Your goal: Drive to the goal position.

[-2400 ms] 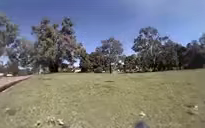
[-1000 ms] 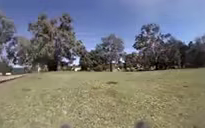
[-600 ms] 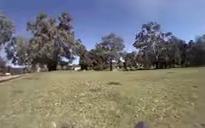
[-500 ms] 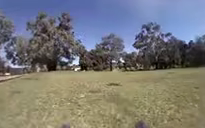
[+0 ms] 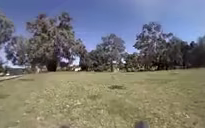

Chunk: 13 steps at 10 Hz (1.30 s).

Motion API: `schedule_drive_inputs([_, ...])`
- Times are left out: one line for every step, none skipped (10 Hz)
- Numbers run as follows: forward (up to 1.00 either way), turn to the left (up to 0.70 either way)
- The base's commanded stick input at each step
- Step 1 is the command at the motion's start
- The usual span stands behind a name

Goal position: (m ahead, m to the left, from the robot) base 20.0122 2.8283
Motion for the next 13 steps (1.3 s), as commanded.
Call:
schedule_drive_inputs([1.0, 0.0])
schedule_drive_inputs([1.0, 0.0])
schedule_drive_inputs([1.0, 0.0])
schedule_drive_inputs([1.0, 0.0])
schedule_drive_inputs([1.0, 0.0])
schedule_drive_inputs([1.0, 0.0])
schedule_drive_inputs([1.0, 0.0])
schedule_drive_inputs([1.0, 0.0])
schedule_drive_inputs([1.0, 0.0])
schedule_drive_inputs([1.0, 0.0])
schedule_drive_inputs([1.0, 0.0])
schedule_drive_inputs([1.0, 0.0])
schedule_drive_inputs([1.0, 0.0])
